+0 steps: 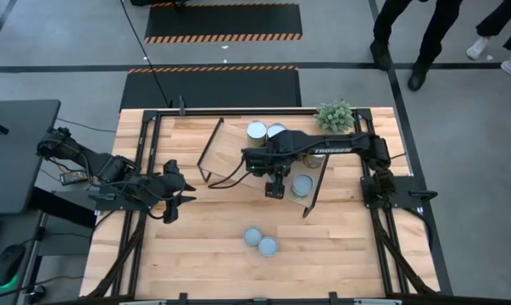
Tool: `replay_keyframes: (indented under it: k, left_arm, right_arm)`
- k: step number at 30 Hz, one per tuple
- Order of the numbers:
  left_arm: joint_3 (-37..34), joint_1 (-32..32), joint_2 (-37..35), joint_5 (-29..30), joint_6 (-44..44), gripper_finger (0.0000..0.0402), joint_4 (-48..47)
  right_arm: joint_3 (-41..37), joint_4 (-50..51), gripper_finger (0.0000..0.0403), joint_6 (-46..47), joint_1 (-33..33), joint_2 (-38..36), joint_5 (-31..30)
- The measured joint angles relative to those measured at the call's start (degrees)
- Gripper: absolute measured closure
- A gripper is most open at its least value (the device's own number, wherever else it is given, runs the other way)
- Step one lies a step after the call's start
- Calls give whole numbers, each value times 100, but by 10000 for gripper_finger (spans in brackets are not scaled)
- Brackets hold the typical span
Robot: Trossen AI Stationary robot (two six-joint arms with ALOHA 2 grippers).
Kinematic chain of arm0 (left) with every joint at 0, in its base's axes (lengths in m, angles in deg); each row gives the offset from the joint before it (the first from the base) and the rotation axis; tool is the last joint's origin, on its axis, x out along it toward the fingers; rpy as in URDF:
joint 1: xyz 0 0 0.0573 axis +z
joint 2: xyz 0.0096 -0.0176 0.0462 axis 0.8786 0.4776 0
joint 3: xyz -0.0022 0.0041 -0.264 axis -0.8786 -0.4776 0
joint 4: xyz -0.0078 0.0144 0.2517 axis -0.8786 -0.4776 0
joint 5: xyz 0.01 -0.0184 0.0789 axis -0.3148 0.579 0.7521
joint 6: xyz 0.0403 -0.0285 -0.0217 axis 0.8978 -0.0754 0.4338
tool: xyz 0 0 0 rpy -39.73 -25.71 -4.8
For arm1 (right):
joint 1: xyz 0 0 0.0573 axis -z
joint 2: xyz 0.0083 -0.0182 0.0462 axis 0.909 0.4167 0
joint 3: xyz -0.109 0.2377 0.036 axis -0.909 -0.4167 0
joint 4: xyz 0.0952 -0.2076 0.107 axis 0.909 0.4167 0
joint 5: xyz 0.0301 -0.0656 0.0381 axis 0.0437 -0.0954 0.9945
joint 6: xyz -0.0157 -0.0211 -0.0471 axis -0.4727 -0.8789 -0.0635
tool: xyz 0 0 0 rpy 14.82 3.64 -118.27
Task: Pick and place cans onto a shelf
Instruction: Put the canned tomatoes on the shelf
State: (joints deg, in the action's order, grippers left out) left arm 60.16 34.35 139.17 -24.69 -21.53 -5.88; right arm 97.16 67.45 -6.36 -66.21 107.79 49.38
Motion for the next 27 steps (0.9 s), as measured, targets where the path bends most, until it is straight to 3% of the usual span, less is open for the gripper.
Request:
replay_keyframes:
  k: [9,18,27]
  left_arm:
    - [0,1,-2,0,4,272,-24]
    - [2,-1,-2,0,5,272,-7]
    - [2,0,-2,0,7,272,-7]
  right_arm:
    - [364,130,7,59,-114,-13,-13]
    - [368,290,7,68,-215,-18,-324]
    - [367,396,7,109,-220,-134,-268]
